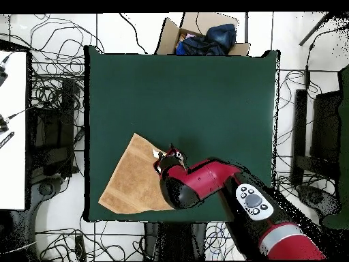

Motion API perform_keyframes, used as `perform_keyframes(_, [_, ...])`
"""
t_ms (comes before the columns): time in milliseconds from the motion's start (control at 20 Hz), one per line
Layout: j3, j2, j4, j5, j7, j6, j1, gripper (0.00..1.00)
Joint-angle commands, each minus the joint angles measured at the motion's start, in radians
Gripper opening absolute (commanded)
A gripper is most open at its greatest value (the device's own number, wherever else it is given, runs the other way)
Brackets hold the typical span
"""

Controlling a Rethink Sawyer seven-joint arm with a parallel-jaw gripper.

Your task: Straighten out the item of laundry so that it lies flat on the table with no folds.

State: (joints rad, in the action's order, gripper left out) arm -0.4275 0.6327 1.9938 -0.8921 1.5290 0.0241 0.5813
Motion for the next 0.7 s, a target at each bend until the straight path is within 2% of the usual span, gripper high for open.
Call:
perform_keyframes(50, [0.02, -0.115, -0.107, -0.081, 0.042, -0.013, -0.028, 1.0])
perform_keyframes(250, [0.045, -0.158, -0.116, -0.101, 0.06, 0.01, -0.042, 1.0])
perform_keyframes(400, [0.089, -0.175, -0.139, -0.103, 0.082, 0.053, -0.086, 1.0])
perform_keyframes(700, [0.113, -0.202, -0.153, -0.117, 0.085, 0.106, -0.098, 1.0])
